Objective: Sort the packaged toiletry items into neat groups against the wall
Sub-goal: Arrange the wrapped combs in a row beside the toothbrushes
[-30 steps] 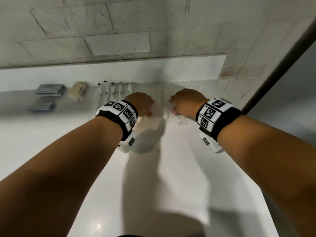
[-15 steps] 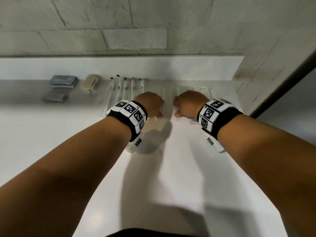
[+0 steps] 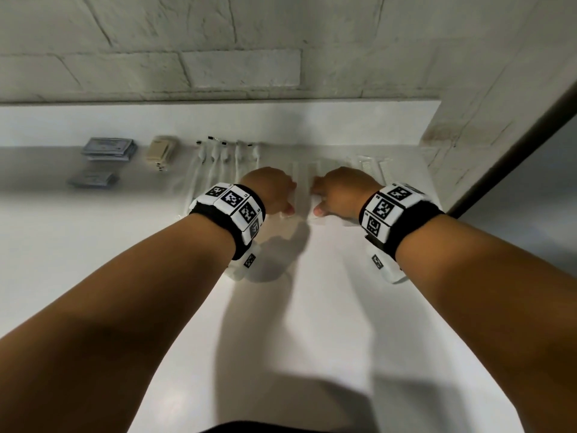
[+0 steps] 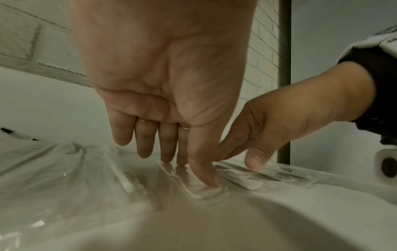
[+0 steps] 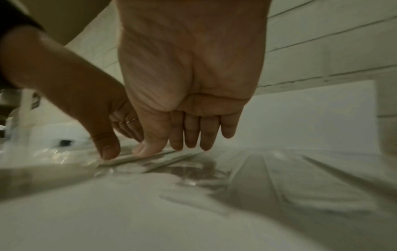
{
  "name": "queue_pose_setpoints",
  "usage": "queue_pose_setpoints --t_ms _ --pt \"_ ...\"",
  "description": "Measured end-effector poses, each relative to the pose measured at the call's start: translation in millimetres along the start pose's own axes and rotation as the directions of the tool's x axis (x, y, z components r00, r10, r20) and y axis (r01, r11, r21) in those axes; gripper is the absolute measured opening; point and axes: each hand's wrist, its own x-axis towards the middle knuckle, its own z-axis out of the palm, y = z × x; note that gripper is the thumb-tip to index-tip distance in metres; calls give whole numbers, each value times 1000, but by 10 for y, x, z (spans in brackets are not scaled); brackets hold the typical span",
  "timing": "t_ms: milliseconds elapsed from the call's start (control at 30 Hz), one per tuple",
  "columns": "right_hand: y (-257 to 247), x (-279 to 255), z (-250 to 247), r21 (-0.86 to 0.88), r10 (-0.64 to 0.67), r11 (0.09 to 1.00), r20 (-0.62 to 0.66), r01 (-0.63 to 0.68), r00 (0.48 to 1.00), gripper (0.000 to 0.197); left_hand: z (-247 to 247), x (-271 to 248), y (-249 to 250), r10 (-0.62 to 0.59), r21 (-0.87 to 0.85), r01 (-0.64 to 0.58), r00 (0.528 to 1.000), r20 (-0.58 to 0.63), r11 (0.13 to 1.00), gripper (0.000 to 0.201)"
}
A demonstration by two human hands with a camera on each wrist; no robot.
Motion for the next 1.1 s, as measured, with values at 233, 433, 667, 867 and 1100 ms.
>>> queue_pose_setpoints --t_ms 233,433,667,867,1100 --pt "420 -203 -147 -84 127 989 10 -125 992 41 55 47 176 122 -30 -124 989 -82 992 58" --pt "415 -242 -43 -125 57 991 77 -47 995 41 63 78 331 122 2 -122 987 -106 993 40" --pt "398 -215 -32 -88 42 996 71 -36 997 49 75 111 311 104 -12 -105 990 -92 994 40" --pt "454 -209 -1 -57 30 998 53 -27 998 44 106 162 291 72 -48 -76 995 -71 996 49" --pt "876 -419 -71 -97 217 972 8 -215 976 42 50 150 533 159 -39 -165 978 -135 985 52"
